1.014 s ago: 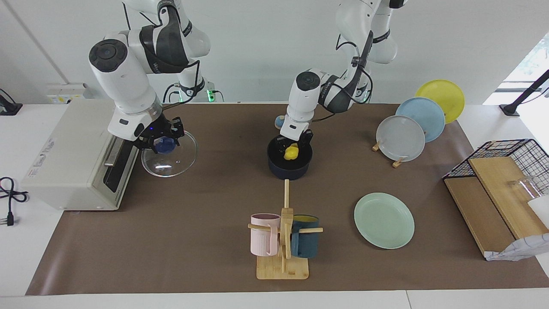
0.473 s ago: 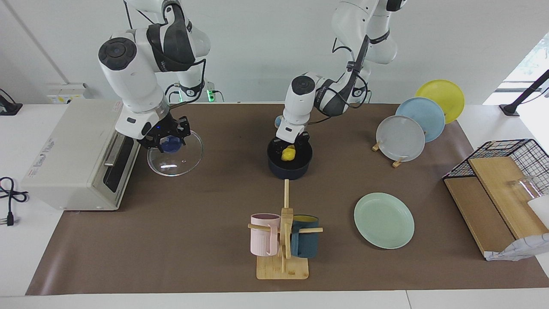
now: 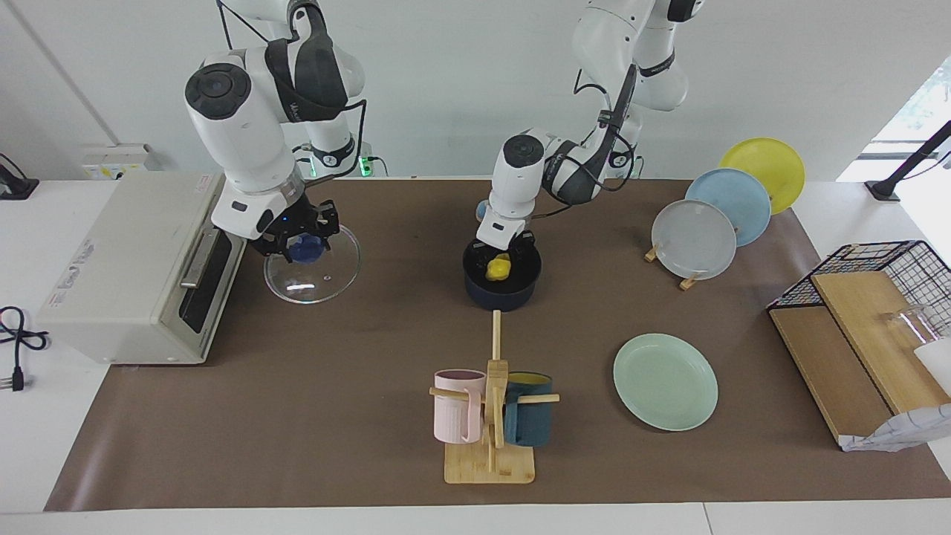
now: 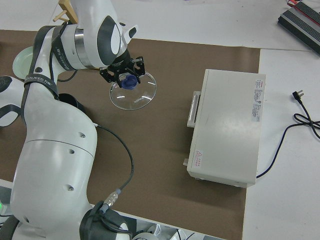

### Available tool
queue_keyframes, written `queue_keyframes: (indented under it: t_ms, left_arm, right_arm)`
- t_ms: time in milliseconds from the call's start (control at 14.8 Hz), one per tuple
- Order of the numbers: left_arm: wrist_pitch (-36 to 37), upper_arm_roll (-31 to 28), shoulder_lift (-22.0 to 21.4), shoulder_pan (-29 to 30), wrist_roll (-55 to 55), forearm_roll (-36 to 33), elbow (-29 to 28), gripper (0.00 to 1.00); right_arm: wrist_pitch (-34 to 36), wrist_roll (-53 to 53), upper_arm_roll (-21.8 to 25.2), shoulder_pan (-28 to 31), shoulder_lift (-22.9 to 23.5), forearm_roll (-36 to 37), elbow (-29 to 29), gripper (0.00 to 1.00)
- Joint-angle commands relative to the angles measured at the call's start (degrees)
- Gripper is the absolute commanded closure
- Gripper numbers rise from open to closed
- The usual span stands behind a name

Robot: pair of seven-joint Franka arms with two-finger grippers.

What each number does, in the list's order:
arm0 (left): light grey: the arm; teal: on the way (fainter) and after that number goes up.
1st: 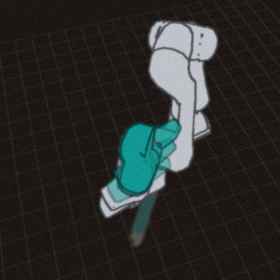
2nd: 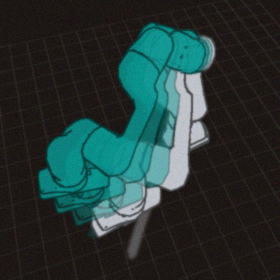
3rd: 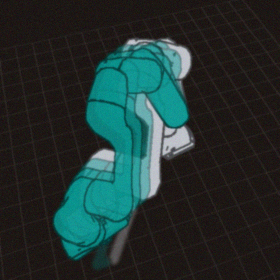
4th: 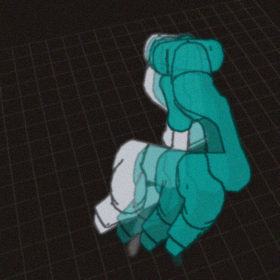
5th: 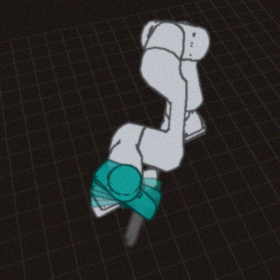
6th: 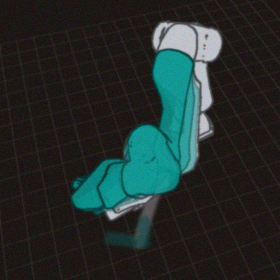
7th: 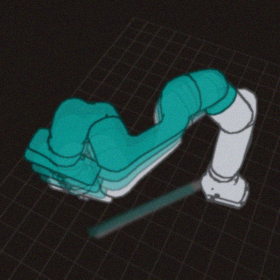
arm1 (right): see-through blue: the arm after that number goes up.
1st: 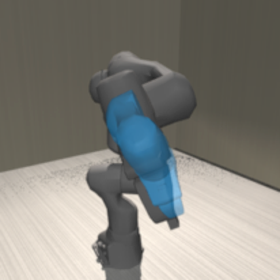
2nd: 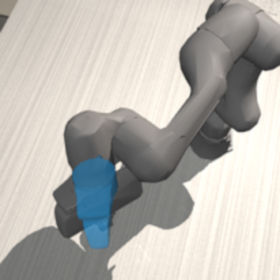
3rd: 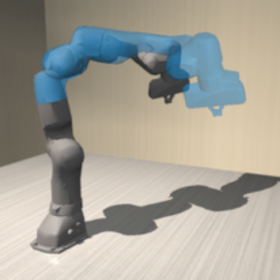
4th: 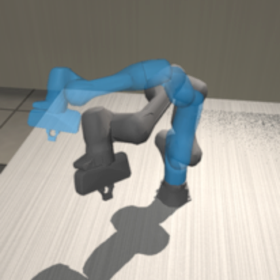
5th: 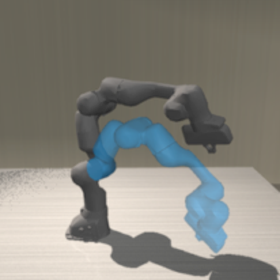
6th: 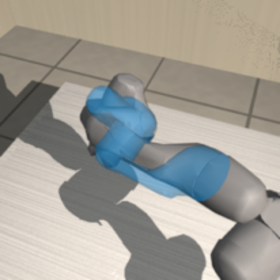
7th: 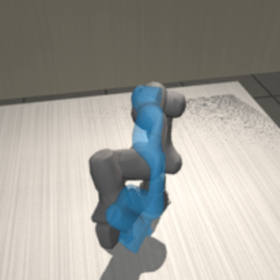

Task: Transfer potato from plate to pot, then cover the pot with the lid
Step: 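Release the potato into the saucepan and withdraw the left gripper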

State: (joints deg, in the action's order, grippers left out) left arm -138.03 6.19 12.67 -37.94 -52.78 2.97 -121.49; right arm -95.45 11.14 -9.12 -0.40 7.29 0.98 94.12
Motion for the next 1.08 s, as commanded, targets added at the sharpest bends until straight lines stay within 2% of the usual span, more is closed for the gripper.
queue_keyframes:
  t_ms: [0, 270, 541, 676, 878, 1014]
  left_arm:
    - [1.18, -1.09, -1.59, -1.08, 1.36, -0.07, -1.47, 0.0]
    - [14.69, -1.09, -5.54, 1.2, 3.12, 0.01, 5.02, 0.0]
    - [28.4, -1.18, -10.9, 7.33, 5.4, 0.46, 13.98, 0.0]
    - [32.29, -1.26, -14.76, 10.33, 8.2, 0.46, 15.93, 0.0]
    - [36.24, -1.35, -20.21, 18.05, 20.03, 0.46, 16.03, 0.0]
    - [39.84, -1.35, -21.02, 23.76, 31.01, 0.46, 18.03, 0.0]
  right_arm:
    - [0.17, -1.03, -0.37, 0.49, -0.34, -0.81, -0.69, 1.0]
    - [0.35, -1.12, -0.46, 0.4, -0.17, -0.89, -0.96, 1.0]
    - [-0.44, -1.12, -0.46, 0.49, 0.01, -0.81, -0.96, 1.0]
    - [-0.53, -1.56, -0.81, 0.32, -0.08, -0.72, -0.96, 1.0]
    - [-2.46, -9.7, -1.95, -5.63, 0.45, -0.98, -0.96, 1.0]
    - [-3.95, -19.87, -1.95, -12.31, 1.67, -0.89, -1.13, 1.0]
